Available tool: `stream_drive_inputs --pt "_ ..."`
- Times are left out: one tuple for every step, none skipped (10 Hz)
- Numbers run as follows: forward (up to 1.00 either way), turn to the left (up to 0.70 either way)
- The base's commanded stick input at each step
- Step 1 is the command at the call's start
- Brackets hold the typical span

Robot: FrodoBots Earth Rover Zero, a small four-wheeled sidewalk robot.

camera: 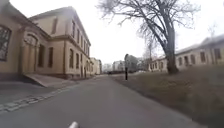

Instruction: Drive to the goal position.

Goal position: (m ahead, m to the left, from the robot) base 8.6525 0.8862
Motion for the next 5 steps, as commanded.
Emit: stream_drive_inputs --pt "1.00 0.01" --pt "1.00 0.01" --pt "1.00 0.01" --pt "1.00 0.01" --pt "1.00 0.01"
